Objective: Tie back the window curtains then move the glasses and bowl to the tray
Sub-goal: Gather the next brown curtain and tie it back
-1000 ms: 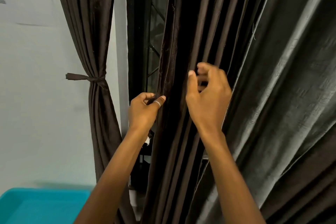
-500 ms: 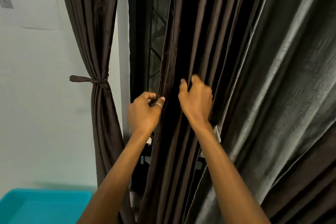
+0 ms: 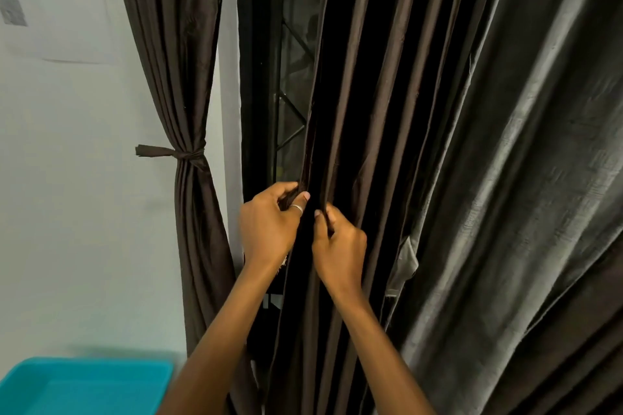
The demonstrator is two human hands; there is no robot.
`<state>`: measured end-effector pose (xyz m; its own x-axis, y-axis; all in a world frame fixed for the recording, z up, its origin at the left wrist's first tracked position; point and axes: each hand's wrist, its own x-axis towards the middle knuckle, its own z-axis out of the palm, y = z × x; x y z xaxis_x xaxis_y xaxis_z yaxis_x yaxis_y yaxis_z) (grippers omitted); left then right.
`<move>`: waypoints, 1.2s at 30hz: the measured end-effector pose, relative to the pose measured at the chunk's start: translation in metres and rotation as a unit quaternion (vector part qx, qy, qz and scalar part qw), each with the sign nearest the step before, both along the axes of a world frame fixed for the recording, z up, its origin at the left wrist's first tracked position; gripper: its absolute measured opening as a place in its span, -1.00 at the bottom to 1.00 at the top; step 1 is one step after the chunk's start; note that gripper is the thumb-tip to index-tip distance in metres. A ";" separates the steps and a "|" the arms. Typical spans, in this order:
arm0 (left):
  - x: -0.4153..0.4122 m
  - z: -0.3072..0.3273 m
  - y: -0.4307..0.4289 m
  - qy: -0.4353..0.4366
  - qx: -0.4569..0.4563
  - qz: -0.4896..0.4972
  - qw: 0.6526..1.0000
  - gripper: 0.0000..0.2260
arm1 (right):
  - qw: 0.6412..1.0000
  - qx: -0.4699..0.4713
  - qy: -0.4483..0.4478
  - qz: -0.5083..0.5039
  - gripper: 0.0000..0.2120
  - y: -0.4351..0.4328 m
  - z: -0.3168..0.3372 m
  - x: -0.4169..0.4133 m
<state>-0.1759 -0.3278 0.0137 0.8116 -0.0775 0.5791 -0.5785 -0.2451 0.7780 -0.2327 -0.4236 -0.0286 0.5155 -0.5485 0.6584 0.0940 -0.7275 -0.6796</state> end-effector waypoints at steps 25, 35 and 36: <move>-0.017 -0.001 0.001 -0.069 0.044 0.056 0.995 -0.87 | 0.990 -0.041 -0.127 -0.040 -0.69 -0.012 0.039 -0.041; -0.014 -0.004 0.001 -0.086 0.021 0.025 0.996 -0.88 | 0.988 -0.047 -0.049 -0.141 -0.59 -0.031 0.072 -0.031; -0.013 -0.005 0.001 -0.087 0.020 0.023 0.996 -0.88 | 0.989 -0.039 -0.049 -0.130 -0.68 -0.030 0.066 -0.034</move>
<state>-0.1892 -0.3263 0.0090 0.7028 -0.0684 0.7081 -0.6909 -0.3028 0.6565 -0.2665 -0.4539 0.0371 0.2941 -0.6005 0.7436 -0.0404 -0.7851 -0.6180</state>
